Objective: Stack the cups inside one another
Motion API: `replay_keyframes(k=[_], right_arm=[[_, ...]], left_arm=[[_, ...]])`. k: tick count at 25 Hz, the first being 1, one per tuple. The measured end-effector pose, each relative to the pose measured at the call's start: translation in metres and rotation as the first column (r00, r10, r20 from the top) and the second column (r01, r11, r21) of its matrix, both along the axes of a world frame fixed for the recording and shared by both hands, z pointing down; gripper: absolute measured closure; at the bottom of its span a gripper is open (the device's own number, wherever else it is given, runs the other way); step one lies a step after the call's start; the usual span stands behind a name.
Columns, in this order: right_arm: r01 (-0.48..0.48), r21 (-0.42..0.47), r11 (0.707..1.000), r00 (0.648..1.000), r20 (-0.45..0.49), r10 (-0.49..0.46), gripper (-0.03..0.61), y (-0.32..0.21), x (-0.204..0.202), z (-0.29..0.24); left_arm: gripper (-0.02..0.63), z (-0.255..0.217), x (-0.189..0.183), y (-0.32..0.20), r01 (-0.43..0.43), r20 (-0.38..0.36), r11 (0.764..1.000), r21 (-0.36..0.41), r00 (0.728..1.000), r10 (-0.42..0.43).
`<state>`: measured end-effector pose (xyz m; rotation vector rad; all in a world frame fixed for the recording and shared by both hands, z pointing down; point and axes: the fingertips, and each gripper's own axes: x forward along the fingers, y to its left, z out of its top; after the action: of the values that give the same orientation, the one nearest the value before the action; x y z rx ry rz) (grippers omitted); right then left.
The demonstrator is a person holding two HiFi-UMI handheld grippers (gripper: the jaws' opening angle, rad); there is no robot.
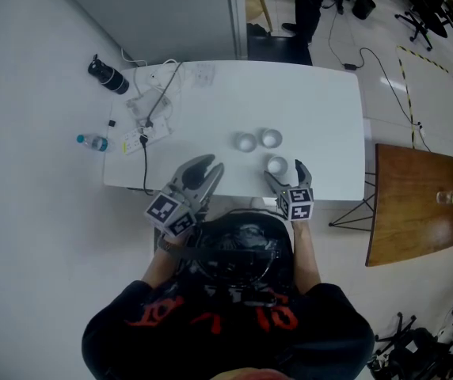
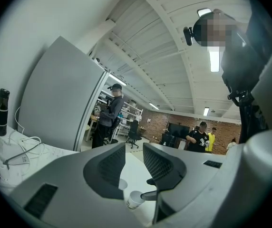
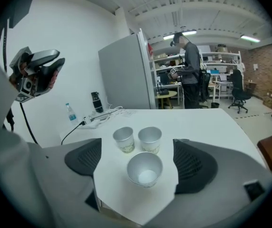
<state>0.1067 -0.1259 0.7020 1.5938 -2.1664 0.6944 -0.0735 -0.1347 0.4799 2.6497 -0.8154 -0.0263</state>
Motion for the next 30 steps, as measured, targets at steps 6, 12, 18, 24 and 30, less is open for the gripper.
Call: replay_keyframes(k=[6, 12, 18, 24, 30], right_arm=[[-0.071, 0.020, 0.997, 0.997, 0.000, 0.071, 0.239, -0.010, 0.007, -0.012], [-0.027, 0.091, 0.996, 0.994, -0.107, 0.036, 0.362, -0.016, 0.005, -0.028], [0.015, 0.026, 1.000, 0.992, -0.122, -0.012, 0.212, -0.011, 0.002, -0.004], [0.035, -0.068, 0.997, 0.988, -0.145, -0.045, 0.166, -0.005, 0.004, 0.042], [0.010, -0.144, 0.990, 0.992, -0.121, -0.027, 0.148, -0.009, 0.006, 0.070]], left_arm=[[0.503, -0.004, 0.003, -0.003, 0.001, -0.018, 1.000, -0.003, 1.000, -0.001], [0.503, -0.005, 0.002, -0.004, 0.008, -0.020, 1.000, 0.001, 1.000, -0.008], [0.503, -0.005, -0.003, -0.006, 0.025, -0.016, 1.000, -0.003, 1.000, -0.025], [0.503, -0.005, -0.001, -0.006, 0.028, -0.016, 1.000, 0.002, 0.999, -0.028], [0.503, -0.003, -0.004, -0.005, 0.044, -0.011, 0.999, -0.003, 0.999, -0.044]])
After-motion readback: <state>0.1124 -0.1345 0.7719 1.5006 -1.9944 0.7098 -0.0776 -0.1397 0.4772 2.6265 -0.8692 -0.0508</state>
